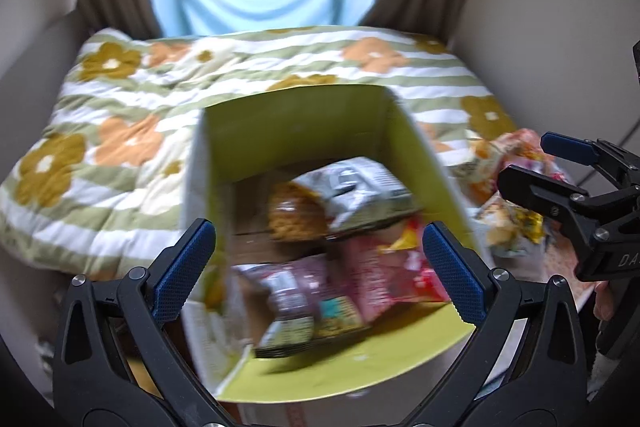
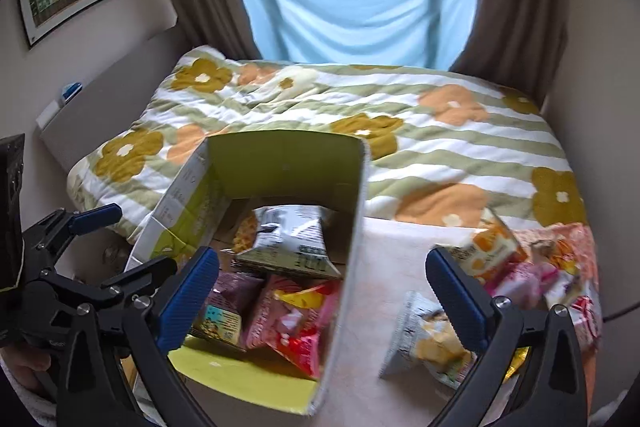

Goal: Organize snacks
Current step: 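Move both tools back over the remaining snacks on the table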

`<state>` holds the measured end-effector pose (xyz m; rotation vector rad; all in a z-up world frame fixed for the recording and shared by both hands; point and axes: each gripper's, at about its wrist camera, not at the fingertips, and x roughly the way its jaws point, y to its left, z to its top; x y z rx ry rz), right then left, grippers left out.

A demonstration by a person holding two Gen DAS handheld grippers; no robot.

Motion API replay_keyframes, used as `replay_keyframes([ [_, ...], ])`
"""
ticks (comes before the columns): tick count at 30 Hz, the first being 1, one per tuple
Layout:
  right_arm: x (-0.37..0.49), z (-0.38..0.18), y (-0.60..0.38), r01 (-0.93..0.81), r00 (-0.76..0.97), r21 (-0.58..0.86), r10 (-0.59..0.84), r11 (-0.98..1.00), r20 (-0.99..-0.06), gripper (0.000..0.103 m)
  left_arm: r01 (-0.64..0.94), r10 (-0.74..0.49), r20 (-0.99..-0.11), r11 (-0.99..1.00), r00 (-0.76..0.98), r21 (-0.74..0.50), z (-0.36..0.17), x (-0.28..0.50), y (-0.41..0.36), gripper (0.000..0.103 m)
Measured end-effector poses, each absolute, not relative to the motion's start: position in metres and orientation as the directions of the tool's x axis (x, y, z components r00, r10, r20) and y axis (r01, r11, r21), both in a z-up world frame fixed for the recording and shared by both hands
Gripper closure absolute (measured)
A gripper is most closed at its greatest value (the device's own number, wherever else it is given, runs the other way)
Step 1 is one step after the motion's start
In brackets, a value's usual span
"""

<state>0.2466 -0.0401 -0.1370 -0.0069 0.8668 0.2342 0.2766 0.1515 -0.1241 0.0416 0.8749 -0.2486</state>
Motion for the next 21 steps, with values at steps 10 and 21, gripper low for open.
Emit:
replay_keyframes([
  [10,0.222,-0.107,-0.148,-0.031,0.672,0.01,0.028,0.999,-0.74,0.0,0.347,-0.257,-0.75,0.937,0.609,-0.04,-0.11,0.263,0.057,0.0],
  [21,0.212,-0.146,-0.262,-0.091,0.587,0.017,0.067,0.996,-0.807,0.0,0.32,-0.216,-0.814,0.947,0.54,-0.039,-0.141,0.254,-0.074,0.0],
])
